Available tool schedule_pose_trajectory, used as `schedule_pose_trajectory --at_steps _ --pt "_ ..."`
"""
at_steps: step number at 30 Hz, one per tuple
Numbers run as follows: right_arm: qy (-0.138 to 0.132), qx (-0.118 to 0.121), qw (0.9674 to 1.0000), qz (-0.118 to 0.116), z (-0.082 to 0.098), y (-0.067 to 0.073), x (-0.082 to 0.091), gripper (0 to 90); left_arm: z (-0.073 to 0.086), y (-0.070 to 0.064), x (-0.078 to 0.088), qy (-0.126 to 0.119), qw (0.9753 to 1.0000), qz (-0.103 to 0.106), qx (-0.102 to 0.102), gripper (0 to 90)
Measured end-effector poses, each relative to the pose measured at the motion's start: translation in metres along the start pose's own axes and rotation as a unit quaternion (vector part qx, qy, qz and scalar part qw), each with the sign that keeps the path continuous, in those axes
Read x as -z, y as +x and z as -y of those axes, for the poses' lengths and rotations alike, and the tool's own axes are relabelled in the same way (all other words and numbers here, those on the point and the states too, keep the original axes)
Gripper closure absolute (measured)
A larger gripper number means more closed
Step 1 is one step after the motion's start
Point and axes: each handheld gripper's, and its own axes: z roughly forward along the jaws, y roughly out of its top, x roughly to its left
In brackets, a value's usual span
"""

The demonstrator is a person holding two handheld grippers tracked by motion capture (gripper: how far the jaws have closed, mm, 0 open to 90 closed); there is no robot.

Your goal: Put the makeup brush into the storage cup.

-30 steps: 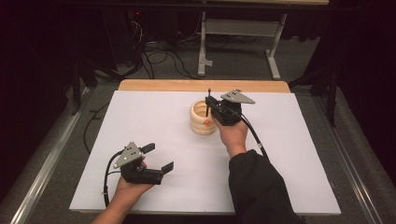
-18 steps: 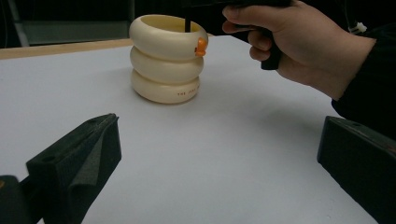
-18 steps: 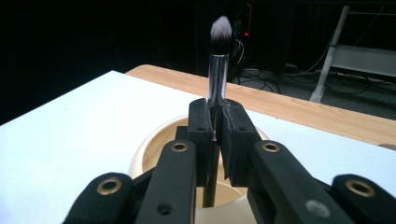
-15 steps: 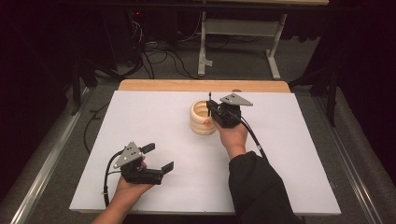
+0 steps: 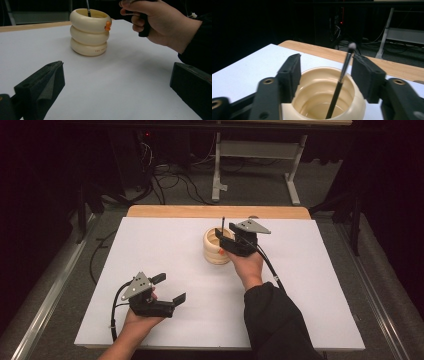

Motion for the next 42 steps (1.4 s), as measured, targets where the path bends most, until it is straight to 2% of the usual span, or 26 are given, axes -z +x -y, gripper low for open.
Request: schedule_pose_trajectory --at_steps 11,25,35,42 --pt "0.007 0.002 1.0 -0.002 0.001 -0.001 -0.001 32.0 0.0 0.0 0.0 -0.001 1.0 -0.001 0.001 0.3" --pt "0.02 0.01 0.9997 -0.01 0.002 0.001 0.001 28.0 0.0 0.001 0.0 0.0 1.0 -0.001 0.0 0.4" --pt "0.023 0.015 0.9995 -0.017 0.004 0.005 0.007 26.7 -0.001 0.001 0.001 0.0 1.0 -0.003 -0.001 0.3" --pt "0.026 0.019 0.9992 -0.025 0.009 0.006 0.013 20.7 0.0 0.001 0.001 0.001 1.0 -0.004 -0.002 0.3"
